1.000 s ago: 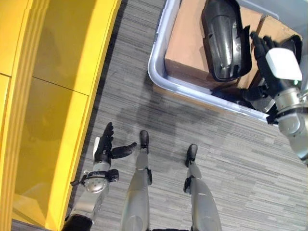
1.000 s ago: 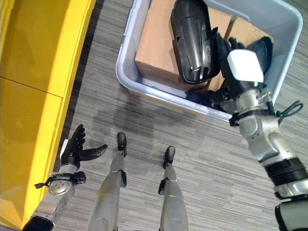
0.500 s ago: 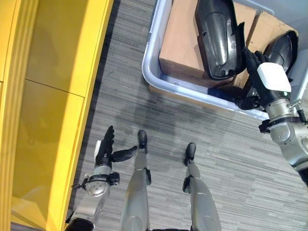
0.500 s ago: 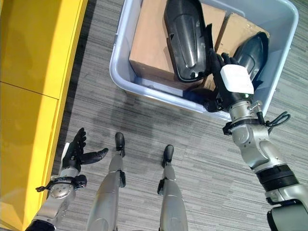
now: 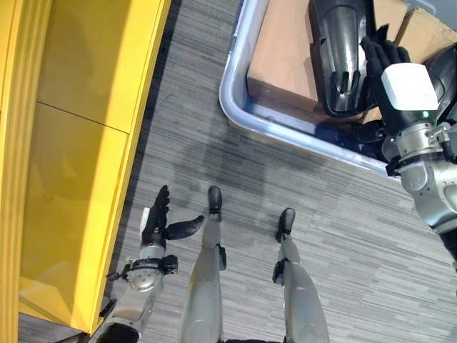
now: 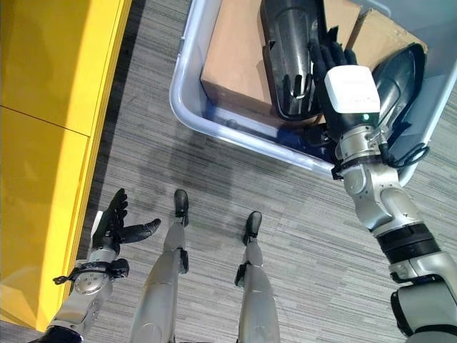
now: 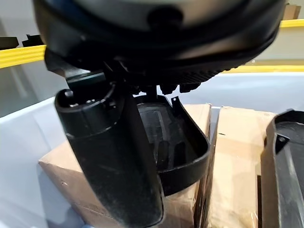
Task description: Move parts from the plastic box to the shelf.
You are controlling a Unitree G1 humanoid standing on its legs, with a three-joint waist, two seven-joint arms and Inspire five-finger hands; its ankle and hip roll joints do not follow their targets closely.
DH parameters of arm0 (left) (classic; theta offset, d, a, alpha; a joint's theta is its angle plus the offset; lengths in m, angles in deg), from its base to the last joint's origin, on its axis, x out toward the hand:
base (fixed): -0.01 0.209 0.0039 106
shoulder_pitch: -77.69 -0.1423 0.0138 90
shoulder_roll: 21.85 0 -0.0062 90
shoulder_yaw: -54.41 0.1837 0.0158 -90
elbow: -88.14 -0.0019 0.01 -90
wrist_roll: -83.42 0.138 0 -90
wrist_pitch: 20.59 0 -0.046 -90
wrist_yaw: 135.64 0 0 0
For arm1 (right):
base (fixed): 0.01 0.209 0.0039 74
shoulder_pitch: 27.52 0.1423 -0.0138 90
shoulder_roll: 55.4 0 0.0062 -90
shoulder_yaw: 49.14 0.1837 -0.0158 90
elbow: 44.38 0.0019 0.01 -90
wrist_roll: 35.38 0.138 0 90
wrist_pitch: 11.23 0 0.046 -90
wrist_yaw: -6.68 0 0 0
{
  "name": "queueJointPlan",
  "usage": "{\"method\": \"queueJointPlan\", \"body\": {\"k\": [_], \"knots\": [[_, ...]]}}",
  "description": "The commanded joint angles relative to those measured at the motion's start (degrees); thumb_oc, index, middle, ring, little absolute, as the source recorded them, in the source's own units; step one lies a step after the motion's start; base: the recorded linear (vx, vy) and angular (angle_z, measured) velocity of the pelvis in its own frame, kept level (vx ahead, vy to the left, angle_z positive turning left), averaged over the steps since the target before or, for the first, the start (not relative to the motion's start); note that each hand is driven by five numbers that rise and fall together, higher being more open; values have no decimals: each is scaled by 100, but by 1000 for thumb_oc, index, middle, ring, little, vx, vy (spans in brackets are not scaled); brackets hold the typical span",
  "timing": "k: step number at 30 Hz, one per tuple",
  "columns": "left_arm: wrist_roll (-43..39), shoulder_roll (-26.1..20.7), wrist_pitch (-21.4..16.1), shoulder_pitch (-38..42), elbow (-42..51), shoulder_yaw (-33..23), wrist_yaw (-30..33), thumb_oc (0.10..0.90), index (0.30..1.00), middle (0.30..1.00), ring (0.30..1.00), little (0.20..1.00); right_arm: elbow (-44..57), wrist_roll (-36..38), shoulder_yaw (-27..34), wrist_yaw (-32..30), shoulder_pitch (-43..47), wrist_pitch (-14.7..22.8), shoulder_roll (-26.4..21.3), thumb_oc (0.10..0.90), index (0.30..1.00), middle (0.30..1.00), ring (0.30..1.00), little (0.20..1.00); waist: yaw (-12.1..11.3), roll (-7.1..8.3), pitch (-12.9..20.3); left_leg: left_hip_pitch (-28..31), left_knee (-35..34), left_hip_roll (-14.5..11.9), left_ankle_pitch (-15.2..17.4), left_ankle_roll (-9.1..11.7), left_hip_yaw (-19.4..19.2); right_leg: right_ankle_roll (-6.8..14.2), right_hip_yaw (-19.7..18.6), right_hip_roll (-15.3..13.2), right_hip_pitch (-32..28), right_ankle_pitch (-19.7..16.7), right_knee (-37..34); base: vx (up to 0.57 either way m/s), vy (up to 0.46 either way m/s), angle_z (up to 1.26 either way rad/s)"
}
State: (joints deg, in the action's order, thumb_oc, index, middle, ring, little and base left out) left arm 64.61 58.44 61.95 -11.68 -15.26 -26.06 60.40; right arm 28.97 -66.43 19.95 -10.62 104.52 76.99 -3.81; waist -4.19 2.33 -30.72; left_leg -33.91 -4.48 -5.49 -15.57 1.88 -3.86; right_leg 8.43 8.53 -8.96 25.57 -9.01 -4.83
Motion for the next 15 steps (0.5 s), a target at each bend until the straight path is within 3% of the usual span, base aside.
{"method": "queueJointPlan", "body": {"k": [1, 15], "knots": [[235, -131, -289, -230, 372, -46, 204, 900, 1000, 1000, 1000, 1000, -10, -192, -99, -474, 814, -32, -587, 900, 1000, 1000, 1000, 1000, -14, 77, 92, 534, -12, -272, 430, 350, 202, 12, 119, -104, 3, 233, 723, 0, 0, 0], [218, -133, -367, -235, 358, 68, 256, 900, 1000, 1000, 1000, 1000, -575, -269, -527, -506, 1033, -89, -433, 900, 1000, 1000, 1000, 1000, -34, -8, 92, 200, 55, -221, 462, 324, 256, -3, 108, -132, 321, 285, 864, 0, 0, 0]]}}
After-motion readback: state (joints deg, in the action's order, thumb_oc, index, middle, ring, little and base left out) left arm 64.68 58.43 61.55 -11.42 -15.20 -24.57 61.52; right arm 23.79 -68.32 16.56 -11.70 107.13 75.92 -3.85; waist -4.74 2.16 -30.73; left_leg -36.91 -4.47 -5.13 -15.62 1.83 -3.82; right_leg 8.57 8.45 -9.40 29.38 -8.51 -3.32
